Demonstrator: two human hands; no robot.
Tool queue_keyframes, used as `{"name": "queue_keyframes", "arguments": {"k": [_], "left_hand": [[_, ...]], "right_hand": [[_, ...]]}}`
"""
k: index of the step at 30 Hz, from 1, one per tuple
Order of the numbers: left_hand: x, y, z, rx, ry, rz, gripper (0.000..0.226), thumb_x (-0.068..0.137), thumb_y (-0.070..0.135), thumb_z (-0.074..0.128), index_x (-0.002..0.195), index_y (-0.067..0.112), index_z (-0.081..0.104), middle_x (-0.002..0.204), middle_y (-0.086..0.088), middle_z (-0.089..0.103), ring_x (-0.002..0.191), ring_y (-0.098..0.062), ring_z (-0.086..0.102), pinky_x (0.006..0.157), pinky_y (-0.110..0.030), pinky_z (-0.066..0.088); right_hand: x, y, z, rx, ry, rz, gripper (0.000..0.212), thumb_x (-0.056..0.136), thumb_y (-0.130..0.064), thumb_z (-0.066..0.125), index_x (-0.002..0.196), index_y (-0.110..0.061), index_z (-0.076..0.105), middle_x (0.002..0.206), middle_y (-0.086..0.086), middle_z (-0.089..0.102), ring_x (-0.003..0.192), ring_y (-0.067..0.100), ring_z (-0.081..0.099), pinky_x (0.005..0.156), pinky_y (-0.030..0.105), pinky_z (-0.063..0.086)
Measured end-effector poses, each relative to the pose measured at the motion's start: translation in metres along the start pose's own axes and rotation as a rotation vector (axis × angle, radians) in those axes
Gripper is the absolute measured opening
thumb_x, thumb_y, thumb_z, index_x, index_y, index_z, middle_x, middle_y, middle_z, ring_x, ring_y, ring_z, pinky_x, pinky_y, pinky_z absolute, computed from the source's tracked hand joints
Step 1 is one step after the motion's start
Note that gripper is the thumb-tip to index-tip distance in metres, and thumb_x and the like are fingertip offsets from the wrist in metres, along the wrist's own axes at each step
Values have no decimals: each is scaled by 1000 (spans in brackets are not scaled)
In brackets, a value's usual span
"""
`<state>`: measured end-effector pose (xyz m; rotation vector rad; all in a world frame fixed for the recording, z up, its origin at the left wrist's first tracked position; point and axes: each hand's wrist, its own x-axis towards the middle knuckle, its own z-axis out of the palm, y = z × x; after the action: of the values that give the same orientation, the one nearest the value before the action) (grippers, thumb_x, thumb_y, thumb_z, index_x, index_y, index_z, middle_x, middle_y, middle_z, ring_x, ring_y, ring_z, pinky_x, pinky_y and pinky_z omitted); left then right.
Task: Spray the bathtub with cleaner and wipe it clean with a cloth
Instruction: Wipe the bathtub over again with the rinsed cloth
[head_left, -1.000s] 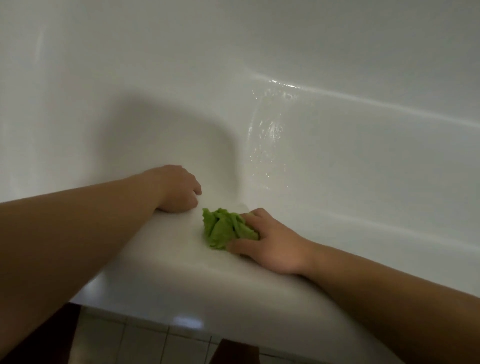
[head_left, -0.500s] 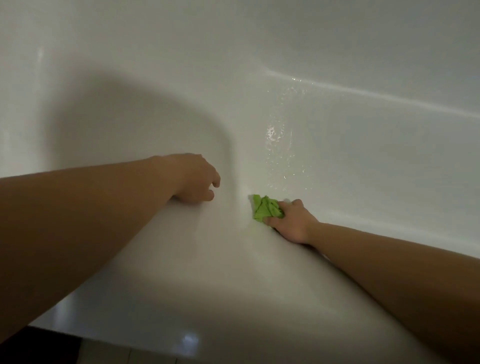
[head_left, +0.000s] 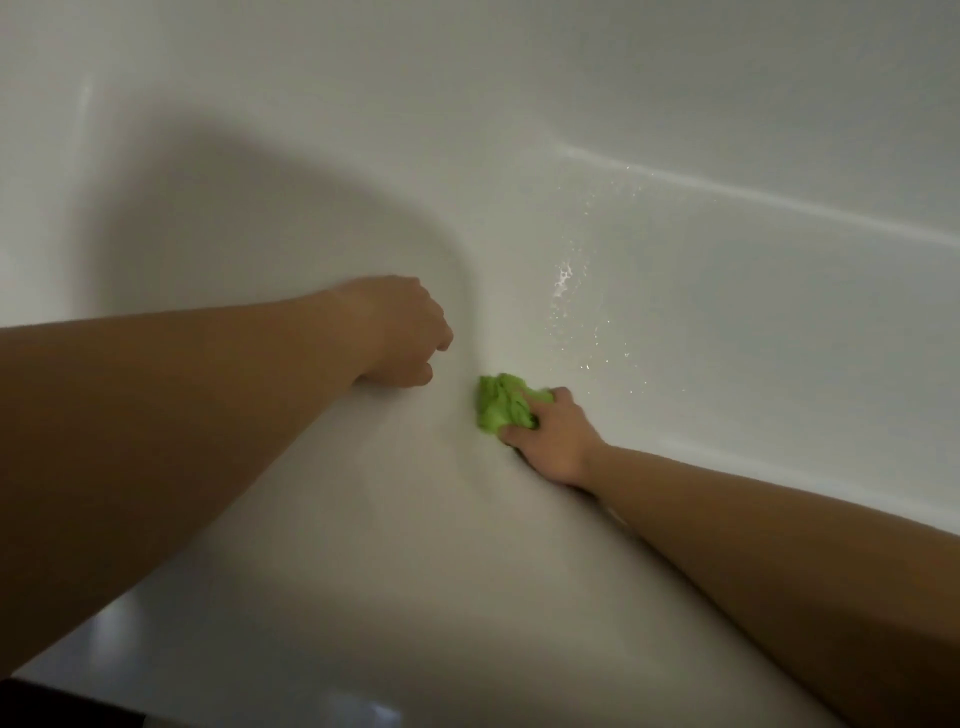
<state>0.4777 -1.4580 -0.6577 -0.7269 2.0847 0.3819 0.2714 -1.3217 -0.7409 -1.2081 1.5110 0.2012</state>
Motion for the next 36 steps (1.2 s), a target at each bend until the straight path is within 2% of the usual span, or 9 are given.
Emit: {"name": "queue_keyframes", "arguments": {"k": [2, 4, 10, 14, 18, 21, 23, 27, 36], "left_hand": [[-7, -4, -5, 78, 22, 6, 54, 101, 49, 42, 152, 33, 42, 161, 1, 39, 150, -19, 32, 128, -39, 12], [-16, -9, -7, 144, 13, -1, 55, 101, 50, 40, 153, 32, 42, 163, 1, 35, 153, -19, 25, 128, -41, 6], [-55, -13, -6, 287, 4, 25, 57, 102, 51, 25, 150, 29, 45, 164, 2, 33, 155, -18, 19, 127, -47, 4], [-74, -17, -3, 286, 54, 2, 58, 99, 54, 25, 145, 29, 51, 157, 2, 42, 151, -18, 26, 126, -48, 7], [-88, -19, -4, 283, 105, -42, 59, 99, 53, 24, 145, 28, 51, 157, 1, 42, 151, -19, 25, 127, -48, 4], [-102, -19, -7, 274, 122, -82, 62, 100, 53, 23, 150, 26, 46, 164, -2, 32, 154, -20, 18, 127, -49, 0], [-114, -20, -9, 260, 139, -117, 63, 99, 54, 22, 151, 26, 45, 166, -4, 29, 156, -21, 15, 127, -49, -1], [-137, -20, -13, 250, 197, -191, 65, 98, 55, 23, 150, 25, 47, 166, -5, 30, 156, -23, 15, 126, -51, -2], [-187, -34, -3, 81, 519, -277, 65, 94, 56, 26, 133, 26, 68, 154, 2, 51, 151, -18, 32, 128, -45, 5]], "right_hand": [[-8, -26, 6, 125, -66, -99, 10, 91, -51, 63, 89, -61, 66, 108, -1, 49, 114, 18, 45, 97, 30, 41], [-33, -30, 1, 164, -113, -202, 10, 82, -58, 64, 73, -59, 62, 97, -6, 51, 106, 11, 48, 90, 26, 40], [-54, 23, -23, -23, -55, -18, 26, 92, -51, 65, 113, -36, 62, 113, -2, 48, 111, 17, 55, 91, 31, 42], [-27, -5, -5, -53, -35, 83, 51, 94, -59, 54, 137, -31, 55, 132, 8, 42, 126, 32, 52, 110, 41, 42], [-47, -56, 2, 135, -111, -127, 40, 79, -68, 57, 105, -38, 65, 116, 6, 62, 111, 24, 60, 96, 37, 50], [-89, -54, -14, 176, -173, -253, 17, 87, -48, 67, 97, -35, 64, 104, -1, 61, 101, 12, 57, 85, 27, 43], [-105, -33, -27, 136, -202, -235, 11, 93, -40, 70, 101, -35, 64, 112, -4, 56, 108, 7, 55, 90, 25, 40], [-99, -32, -30, 44, -117, -91, 27, 79, -67, 61, 77, -41, 58, 100, 1, 51, 82, 14, 57, 77, 30, 42], [-160, -102, -28, 181, -207, -333, 18, 84, -51, 67, 95, -36, 64, 110, 4, 54, 104, -3, 50, 87, 10, 37]]}}
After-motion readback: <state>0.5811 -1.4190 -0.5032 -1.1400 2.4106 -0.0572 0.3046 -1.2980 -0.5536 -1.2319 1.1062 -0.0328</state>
